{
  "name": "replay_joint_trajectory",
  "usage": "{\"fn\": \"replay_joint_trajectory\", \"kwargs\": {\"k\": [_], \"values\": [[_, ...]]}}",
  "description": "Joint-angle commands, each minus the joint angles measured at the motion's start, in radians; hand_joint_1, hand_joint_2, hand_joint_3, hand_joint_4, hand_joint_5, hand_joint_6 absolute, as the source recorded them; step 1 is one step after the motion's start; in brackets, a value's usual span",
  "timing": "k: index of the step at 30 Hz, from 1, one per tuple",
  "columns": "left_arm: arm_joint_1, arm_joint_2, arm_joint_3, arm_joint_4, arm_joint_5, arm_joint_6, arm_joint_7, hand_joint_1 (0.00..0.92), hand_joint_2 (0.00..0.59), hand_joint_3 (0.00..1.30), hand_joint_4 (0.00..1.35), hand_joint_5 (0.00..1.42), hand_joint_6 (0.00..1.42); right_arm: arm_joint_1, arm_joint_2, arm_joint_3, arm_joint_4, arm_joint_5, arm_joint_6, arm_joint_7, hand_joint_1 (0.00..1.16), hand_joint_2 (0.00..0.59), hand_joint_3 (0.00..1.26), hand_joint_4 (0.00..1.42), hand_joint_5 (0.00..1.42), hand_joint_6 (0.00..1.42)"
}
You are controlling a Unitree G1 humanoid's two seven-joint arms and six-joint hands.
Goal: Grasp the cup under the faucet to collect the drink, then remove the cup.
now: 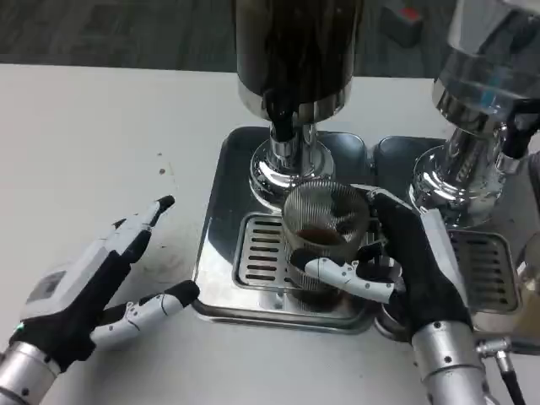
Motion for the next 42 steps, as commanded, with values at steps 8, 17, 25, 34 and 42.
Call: {"fn": "replay_joint_trajectory", "kwargs": {"k": [8, 17, 25, 34, 42], "values": [[0.070, 0.038, 0.007, -0.098, 0.083, 0.028, 0.055, 0.000, 0.141, 0.00, 0.00, 0.00, 0.00, 0.068, -0.022, 0.013, -0.113, -0.006, -0.028, 0.038, 0.96, 0.227, 0.55, 0.63, 0.62, 0.75], [0.202, 0.070, 0.034, -0.283, 0.197, 0.102, 0.154, 0.000, 0.134, 0.00, 0.00, 0.00, 0.00, 0.115, -0.046, 0.020, -0.169, 0.018, -0.061, 0.067, 0.96, 0.222, 0.56, 0.64, 0.64, 0.78], [0.284, 0.077, 0.052, -0.362, 0.222, 0.140, 0.180, 0.000, 0.127, 0.00, 0.00, 0.00, 0.00, 0.159, -0.062, 0.025, -0.217, 0.030, -0.082, 0.086, 0.97, 0.217, 0.56, 0.66, 0.66, 0.80], [0.410, 0.091, 0.081, -0.468, 0.250, 0.178, 0.204, 0.000, 0.120, 0.00, 0.00, 0.00, 0.00, 0.180, -0.086, 0.027, -0.306, 0.039, -0.068, 0.143, 0.97, 0.217, 0.57, 0.66, 0.66, 0.82], [0.478, 0.058, 0.114, -0.523, 0.248, 0.205, 0.225, 0.000, 0.115, 0.00, 0.00, 0.00, 0.00, 0.228, -0.089, 0.036, -0.360, 0.036, -0.065, 0.175, 0.97, 0.228, 0.57, 0.66, 0.66, 0.82]]}}
